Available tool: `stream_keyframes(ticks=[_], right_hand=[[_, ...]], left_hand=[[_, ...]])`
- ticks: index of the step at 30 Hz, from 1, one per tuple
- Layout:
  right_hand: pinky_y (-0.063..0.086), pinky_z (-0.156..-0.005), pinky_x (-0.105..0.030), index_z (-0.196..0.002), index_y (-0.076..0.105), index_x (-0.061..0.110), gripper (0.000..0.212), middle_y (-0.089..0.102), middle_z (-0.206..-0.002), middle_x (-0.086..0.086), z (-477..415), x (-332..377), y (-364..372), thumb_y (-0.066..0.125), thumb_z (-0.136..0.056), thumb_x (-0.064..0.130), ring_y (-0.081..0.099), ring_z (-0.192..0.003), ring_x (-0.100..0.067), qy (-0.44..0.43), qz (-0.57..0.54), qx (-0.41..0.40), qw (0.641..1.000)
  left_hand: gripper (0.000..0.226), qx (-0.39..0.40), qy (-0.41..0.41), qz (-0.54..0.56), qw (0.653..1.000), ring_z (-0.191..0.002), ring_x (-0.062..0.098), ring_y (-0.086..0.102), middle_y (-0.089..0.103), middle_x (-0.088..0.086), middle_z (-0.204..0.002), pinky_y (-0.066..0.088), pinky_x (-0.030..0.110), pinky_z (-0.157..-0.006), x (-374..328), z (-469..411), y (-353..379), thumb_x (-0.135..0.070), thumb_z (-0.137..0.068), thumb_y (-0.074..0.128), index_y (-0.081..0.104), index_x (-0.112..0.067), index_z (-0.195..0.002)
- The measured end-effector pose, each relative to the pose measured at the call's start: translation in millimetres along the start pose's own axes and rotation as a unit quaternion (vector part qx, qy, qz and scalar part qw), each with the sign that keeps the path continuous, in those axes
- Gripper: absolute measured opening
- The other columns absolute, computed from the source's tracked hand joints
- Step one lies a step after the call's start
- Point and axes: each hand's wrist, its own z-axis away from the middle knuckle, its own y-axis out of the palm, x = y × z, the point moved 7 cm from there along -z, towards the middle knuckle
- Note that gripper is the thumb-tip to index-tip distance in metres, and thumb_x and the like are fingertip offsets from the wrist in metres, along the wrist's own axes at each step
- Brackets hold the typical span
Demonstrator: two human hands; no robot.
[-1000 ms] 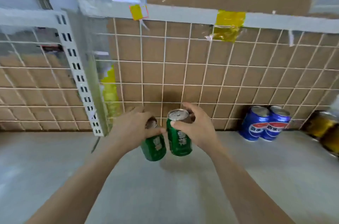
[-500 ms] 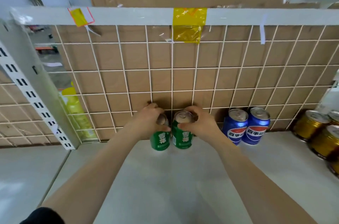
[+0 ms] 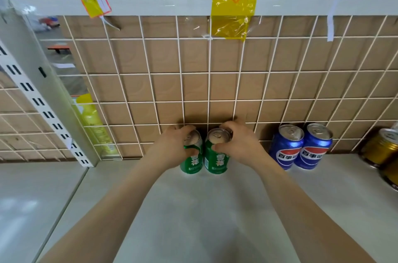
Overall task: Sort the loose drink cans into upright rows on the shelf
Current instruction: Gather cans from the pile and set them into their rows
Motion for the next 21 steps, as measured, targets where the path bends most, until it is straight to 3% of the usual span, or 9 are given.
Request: stream_keyframes(ticks=[4, 10, 21], right_hand=[[0.049, -0.084, -0.035, -0.113, 0.058, 0.019, 0.052, 0.049, -0.109, -0.001, 2.0, -2.8, -5.0, 0.079, -0.068, 0.034, 0.053, -0.101, -0.021, -0.008, 0.015, -0.022, 1.000], [0.045, -0.095, -0.034, -0.128, 0.054, 0.014, 0.064, 0.049, -0.124, -0.005, 6.2, -9.1, -4.2, 0.079, -0.071, 0.027, 0.051, -0.112, -0.022, -0.030, -0.032, -0.040, 0.998], [0.043, -0.100, -0.039, -0.132, 0.048, 0.017, 0.061, 0.046, -0.132, -0.005, 11.2, -7.8, 9.1, 0.071, -0.079, 0.037, 0.045, -0.121, -0.024, -0.061, 0.011, -0.075, 0.995]], left_hand=[[0.063, -0.005, 0.015, 0.043, 0.999, -0.117, 0.026, 0.047, 0.049, 0.007, -0.128, 0.041, 0.031, -0.094, -7.2, 1.2, -1.2, -0.035, -0.080, 0.068, 0.041, -0.035, -0.137], [0.066, -0.028, 0.006, 0.092, 0.995, -0.120, 0.024, 0.045, 0.047, 0.006, -0.131, 0.037, 0.029, -0.098, -2.4, 5.6, 2.7, -0.032, -0.082, 0.068, 0.038, -0.032, -0.140], [0.071, -0.084, -0.043, 0.142, 0.985, -0.115, 0.028, 0.052, 0.046, 0.009, -0.135, 0.045, 0.033, -0.089, 1.7, 22.1, 7.0, -0.029, -0.084, 0.067, 0.029, -0.020, -0.143]])
